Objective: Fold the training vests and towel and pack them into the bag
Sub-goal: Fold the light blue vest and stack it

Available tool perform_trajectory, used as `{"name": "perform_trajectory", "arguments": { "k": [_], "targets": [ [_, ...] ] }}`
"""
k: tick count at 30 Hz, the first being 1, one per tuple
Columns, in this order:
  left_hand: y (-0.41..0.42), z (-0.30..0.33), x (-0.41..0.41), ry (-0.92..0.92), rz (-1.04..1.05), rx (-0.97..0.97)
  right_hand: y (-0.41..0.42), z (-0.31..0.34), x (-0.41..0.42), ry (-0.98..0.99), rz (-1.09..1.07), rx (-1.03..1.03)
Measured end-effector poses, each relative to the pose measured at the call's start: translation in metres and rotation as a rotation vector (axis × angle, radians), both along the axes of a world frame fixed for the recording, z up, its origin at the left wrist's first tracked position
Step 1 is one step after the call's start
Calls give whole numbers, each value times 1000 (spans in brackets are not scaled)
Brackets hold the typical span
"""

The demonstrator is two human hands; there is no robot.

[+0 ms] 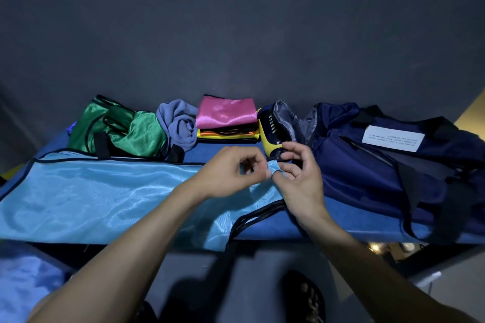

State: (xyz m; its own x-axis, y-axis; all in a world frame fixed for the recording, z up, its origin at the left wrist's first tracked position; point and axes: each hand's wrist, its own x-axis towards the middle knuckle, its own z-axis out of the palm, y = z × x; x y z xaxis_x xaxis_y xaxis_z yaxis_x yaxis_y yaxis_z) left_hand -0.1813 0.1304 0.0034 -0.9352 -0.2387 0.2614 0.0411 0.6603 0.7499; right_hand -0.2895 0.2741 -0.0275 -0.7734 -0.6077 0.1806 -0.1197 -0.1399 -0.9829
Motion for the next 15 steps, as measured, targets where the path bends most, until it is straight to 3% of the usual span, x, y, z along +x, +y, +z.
{"name": "perform_trajectory", "arguments": {
  "k": [4,10,15],
  "targets": [
    [0,-2,-3,14,54,21,0,0,2,9,22,-6],
    [-12,-5,-6,5,-5,-216,2,2,-1,-61,14,-31],
    [-12,-10,-19,-3,-48,-136,5,5,-7,-56,45,-48]
  ]
}}
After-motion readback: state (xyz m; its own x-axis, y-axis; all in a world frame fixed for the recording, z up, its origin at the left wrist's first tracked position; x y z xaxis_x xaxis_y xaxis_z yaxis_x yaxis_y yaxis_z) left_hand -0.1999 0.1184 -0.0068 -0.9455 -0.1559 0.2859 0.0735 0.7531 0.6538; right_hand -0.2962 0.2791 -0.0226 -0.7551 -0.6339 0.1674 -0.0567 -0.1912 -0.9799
